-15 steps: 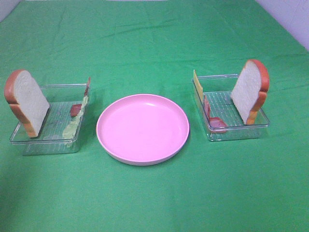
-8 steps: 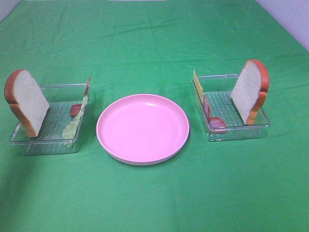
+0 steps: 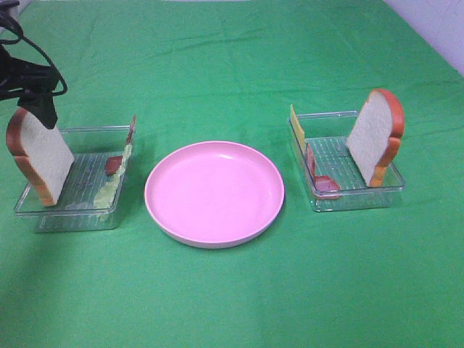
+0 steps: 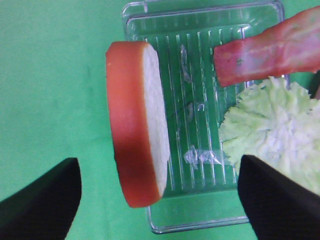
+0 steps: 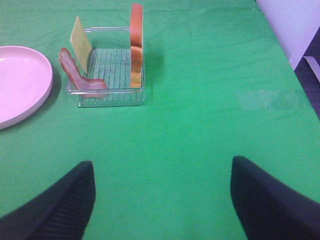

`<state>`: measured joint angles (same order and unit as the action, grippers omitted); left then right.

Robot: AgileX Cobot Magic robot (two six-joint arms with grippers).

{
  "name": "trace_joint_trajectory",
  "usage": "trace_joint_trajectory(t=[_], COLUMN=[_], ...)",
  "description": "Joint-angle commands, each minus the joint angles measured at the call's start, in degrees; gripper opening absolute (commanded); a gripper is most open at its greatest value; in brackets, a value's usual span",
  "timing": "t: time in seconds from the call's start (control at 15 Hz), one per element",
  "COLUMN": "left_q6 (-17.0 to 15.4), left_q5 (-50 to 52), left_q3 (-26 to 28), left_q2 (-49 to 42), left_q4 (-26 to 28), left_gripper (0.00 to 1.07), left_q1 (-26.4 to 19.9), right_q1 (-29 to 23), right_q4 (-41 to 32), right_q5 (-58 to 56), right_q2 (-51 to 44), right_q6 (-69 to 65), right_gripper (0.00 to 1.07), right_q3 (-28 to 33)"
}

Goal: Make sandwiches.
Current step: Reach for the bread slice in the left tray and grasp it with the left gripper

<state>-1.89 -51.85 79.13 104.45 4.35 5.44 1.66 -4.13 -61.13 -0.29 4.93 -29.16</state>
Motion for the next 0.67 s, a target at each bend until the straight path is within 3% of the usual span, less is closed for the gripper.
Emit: trace_joint_trajectory(t=[0.07,0.33,0.47,0.67], left_q6=[-1.1,-1.1,-1.4,-1.7], left_q5=[0.4,3.9,5.3,5.9], left_q3=[0.5,0.5,0.5,0.5], left_q2=[3.8,5.6,5.7,5.7], left_q4=[-0.4,-0.4,-0.4,-0.4], left_gripper=[0.8,0.76,0.64,0.35], left_q1=[0.2,0.2,0.2,0.2], right_q1=[0.2,0.2,0.2,0.2], right_q4=[0.0,0.0,0.0,0.0], right_q5=[0.4,0.4,0.4,0.4], right_q2=[-0.9,-0.9,-0.9,-0.9], right_q6=[0.7,0.7,0.7,0.7], right_gripper=[0.71,0.71,0.71,0.71], right_q3=[0.1,0.1,0.1,0.1])
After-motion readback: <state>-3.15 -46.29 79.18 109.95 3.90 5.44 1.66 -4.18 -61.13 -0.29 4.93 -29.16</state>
